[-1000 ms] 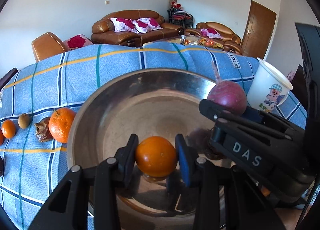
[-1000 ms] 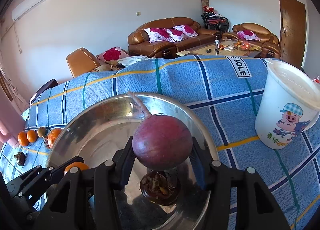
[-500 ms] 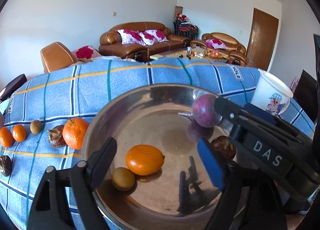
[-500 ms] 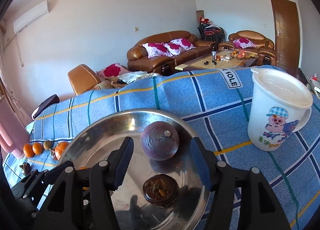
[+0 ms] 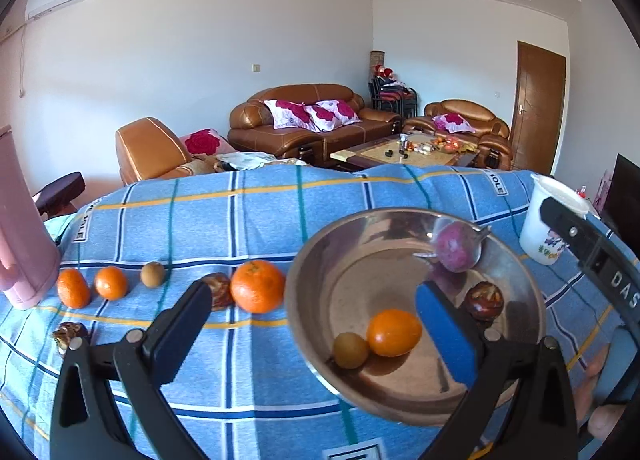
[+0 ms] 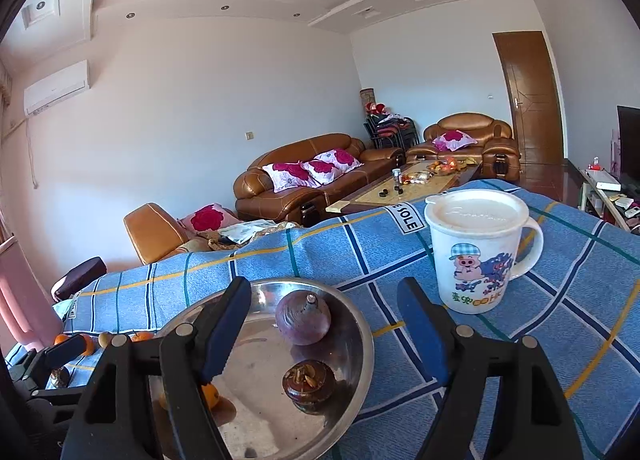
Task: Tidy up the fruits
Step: 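Release the orange and beet into the plate and withdraw both grippers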
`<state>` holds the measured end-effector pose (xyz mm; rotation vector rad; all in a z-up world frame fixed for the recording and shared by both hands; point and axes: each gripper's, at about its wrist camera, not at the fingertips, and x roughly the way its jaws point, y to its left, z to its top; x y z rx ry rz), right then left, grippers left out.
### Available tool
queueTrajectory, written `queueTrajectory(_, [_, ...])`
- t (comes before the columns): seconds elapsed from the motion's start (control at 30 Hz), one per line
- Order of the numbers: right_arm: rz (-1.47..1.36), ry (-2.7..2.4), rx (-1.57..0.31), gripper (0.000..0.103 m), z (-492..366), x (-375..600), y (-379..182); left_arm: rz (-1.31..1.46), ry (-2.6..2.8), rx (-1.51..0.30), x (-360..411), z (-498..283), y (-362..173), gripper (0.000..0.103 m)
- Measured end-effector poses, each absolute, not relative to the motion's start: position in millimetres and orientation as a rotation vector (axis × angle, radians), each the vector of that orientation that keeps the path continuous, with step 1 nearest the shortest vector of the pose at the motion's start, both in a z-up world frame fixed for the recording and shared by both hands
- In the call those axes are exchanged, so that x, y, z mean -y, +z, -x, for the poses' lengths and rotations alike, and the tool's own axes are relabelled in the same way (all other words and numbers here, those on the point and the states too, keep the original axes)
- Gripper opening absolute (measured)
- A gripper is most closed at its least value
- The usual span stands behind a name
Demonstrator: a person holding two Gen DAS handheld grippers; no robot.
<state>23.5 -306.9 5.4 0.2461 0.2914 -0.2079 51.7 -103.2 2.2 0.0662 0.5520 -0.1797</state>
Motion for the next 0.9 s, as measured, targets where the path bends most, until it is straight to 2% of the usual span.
queueTrajectory(0.23, [-0.290, -0.362, -0.197, 0.080, 16, 315, 11, -0.096, -0.102, -0.532, 52, -42, 0, 0.103])
queueTrajectory(0.9, [-0.210, -0.300, -0.297, 0.080, 33, 243, 4, -0.100, -0.028, -0.540, -65, -38, -12, 0.103])
